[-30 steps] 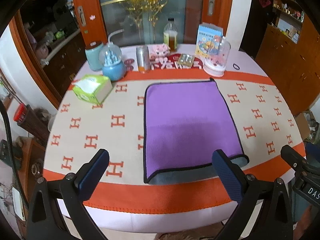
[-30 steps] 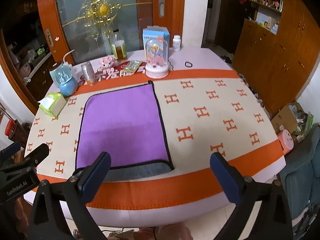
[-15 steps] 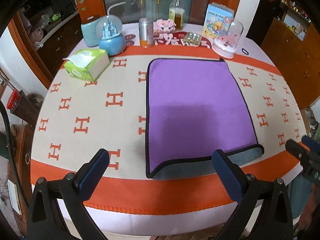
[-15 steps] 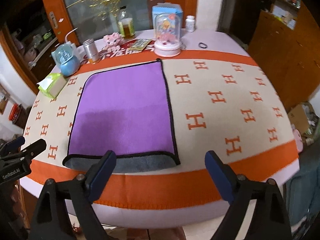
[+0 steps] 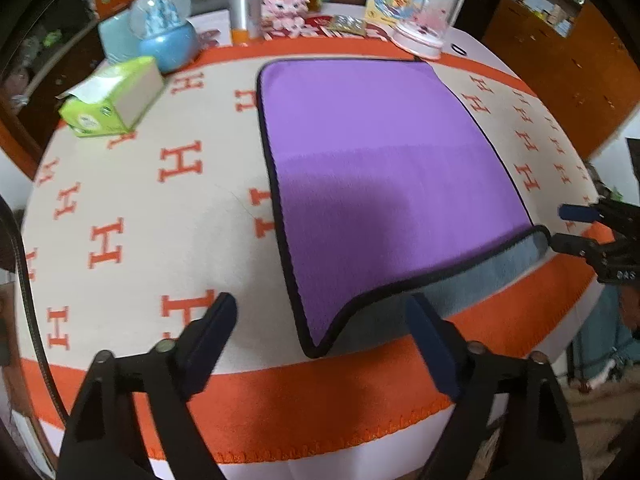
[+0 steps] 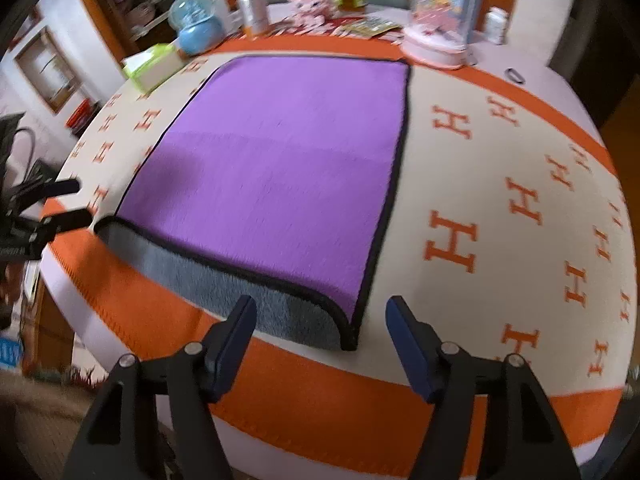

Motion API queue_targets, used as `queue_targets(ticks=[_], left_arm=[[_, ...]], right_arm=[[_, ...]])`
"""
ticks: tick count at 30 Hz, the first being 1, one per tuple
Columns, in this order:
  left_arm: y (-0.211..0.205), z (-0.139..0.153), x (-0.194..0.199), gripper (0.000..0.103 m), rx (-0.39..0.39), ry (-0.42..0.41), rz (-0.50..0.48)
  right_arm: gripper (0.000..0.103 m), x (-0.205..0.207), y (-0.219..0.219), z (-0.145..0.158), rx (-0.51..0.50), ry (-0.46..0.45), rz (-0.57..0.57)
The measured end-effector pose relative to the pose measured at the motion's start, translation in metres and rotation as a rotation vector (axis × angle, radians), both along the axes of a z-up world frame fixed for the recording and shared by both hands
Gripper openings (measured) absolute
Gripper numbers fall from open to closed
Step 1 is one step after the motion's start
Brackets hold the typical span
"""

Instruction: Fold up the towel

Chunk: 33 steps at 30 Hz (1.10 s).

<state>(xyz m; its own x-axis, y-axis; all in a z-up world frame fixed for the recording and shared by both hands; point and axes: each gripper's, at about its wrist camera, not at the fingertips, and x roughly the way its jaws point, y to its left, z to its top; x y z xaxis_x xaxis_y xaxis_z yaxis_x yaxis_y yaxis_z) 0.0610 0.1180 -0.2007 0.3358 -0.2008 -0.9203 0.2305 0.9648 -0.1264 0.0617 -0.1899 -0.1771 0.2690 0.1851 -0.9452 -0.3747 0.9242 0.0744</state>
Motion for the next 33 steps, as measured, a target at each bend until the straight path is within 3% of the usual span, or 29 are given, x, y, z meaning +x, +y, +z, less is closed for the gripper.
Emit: queue_targets(ticks=[6, 13, 29, 33], left_arm=[[0.000, -0.008, 0.004, 0.064, -0.065, 0.031, -0.083], [-0.010, -0.015, 0.006, 0.048, -0.091, 0.082, -0.177], [-0.019, -0.027, 0.012, 0.045, -0.099, 0.158, -0.277], [-0.016, -0.031, 0.013, 0.029, -0.093, 0.176, -0.267]], right_arm=[[0.061, 0.007, 0.001, -0.006, 0.048, 0.025, 0.104], [0.046, 0.019, 0.000, -0.015, 0.101, 0.087, 0.161], [0.026, 0.025, -0.003, -0.032, 0.091, 0.144, 0.272], [0.023, 0.024, -0.004, -0.033, 0.086, 0.137, 0.269]])
